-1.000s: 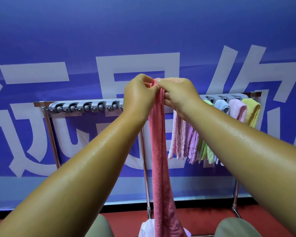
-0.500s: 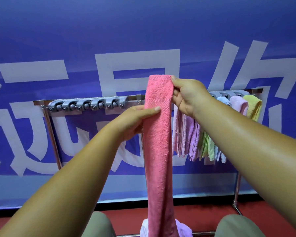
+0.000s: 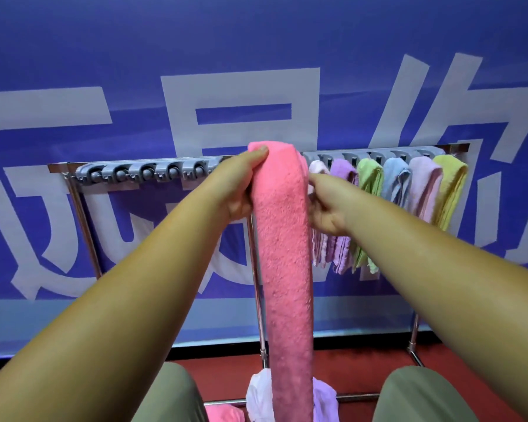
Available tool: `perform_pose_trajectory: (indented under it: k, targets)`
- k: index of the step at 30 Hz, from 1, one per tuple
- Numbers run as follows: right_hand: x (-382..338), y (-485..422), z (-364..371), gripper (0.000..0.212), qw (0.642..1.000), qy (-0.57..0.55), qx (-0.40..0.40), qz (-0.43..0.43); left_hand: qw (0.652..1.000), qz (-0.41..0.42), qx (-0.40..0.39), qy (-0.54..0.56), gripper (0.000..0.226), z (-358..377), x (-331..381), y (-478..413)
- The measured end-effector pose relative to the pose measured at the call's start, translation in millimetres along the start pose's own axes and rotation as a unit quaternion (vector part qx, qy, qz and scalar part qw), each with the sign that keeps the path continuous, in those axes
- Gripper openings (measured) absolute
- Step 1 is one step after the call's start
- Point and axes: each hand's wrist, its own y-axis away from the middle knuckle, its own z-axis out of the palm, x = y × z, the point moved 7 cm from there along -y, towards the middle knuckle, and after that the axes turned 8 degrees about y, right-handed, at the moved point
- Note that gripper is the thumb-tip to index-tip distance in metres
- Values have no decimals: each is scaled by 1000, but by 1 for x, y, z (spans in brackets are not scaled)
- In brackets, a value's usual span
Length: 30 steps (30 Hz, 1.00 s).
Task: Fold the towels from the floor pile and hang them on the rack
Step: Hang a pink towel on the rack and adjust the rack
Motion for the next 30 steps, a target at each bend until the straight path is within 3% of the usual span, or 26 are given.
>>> perform_pose_trajectory:
  k: [4,7,12,17,22,25,27,30]
  targets:
    - [26,-1,16,68,997,-39,-58,17,999,-6,51,8,27,-6,17,-13]
    - [30,4,23,77,995,-31,-91,-12,996,-25,87,-12,39,-19,24,-24]
    - [39,20,26,49,983,97,-150,-47,989,-42,142,1,33,-45,30,-44]
    - [61,12,16,23,979,142,-136,-51,990,-52,131,-10,36,-53,16,-58]
    - [75,-3,13,31,987,41,-144,-53,989,-88,99,-65,37,-63,-24,-63]
    - [94,-26,8,39,990,-45,-134,-22,979,-188,26,-81,62,-72,-75,-58]
    - [111,-42,0,42,992,-84,-92,7,965,-242,-11,-101,74,-81,-111,-53]
    - [140,-60,-14,41,993,-105,-10,47,951,-274,9,-141,80,-105,-163,-50]
